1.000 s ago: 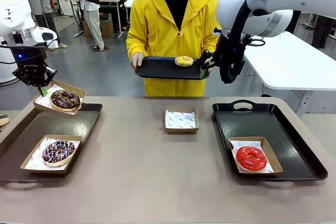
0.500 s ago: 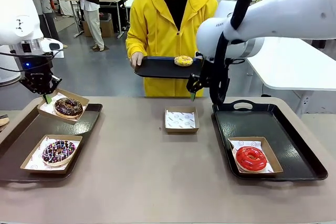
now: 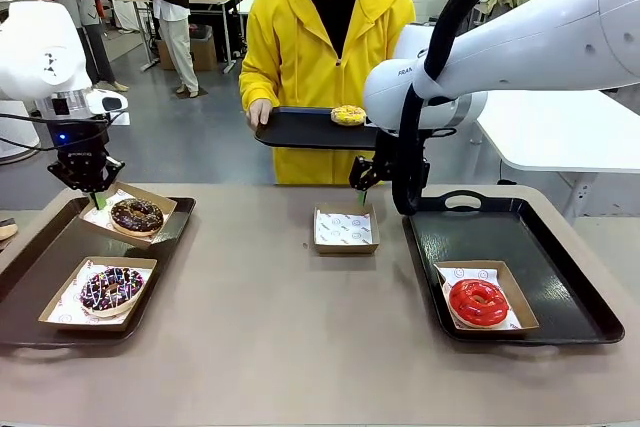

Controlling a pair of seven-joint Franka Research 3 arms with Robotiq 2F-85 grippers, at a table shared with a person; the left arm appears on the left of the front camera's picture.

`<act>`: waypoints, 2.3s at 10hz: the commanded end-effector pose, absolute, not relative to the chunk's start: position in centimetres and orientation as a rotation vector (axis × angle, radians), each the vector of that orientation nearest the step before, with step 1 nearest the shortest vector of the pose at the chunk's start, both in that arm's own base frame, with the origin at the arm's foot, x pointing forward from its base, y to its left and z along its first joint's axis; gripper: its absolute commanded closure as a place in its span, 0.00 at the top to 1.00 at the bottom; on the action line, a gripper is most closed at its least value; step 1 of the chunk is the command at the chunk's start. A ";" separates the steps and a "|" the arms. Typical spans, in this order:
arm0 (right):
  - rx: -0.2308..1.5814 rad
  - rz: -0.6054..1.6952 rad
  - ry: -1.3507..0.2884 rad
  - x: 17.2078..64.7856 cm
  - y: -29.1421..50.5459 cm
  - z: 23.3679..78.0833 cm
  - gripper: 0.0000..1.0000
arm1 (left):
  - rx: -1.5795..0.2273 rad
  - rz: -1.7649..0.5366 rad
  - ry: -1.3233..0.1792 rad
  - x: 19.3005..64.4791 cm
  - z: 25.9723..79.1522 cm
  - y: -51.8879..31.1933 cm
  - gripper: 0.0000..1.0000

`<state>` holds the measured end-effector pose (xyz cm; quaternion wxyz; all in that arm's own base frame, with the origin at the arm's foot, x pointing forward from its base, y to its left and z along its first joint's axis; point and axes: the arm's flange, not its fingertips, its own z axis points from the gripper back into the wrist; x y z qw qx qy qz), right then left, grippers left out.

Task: Individually package the donuts and arrange them on the tray.
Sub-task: Place the picked Paper togo box on the Handle tray while simultaneously picking up another Paper togo box from the table with the other hand.

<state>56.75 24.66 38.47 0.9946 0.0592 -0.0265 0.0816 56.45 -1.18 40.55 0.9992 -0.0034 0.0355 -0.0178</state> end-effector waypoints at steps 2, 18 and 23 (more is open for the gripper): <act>0.114 0.066 -0.095 56.2 24.6 39.0 1.00 | -0.042 -0.028 0.026 57.2 40.9 -1.1 0.01; 0.009 0.139 -0.034 55.3 26.7 33.5 1.00 | 0.039 0.013 0.034 58.7 37.4 -2.1 0.01; 0.003 0.123 -0.033 55.9 26.9 32.0 1.00 | 0.031 0.013 0.034 58.8 37.3 -2.3 0.01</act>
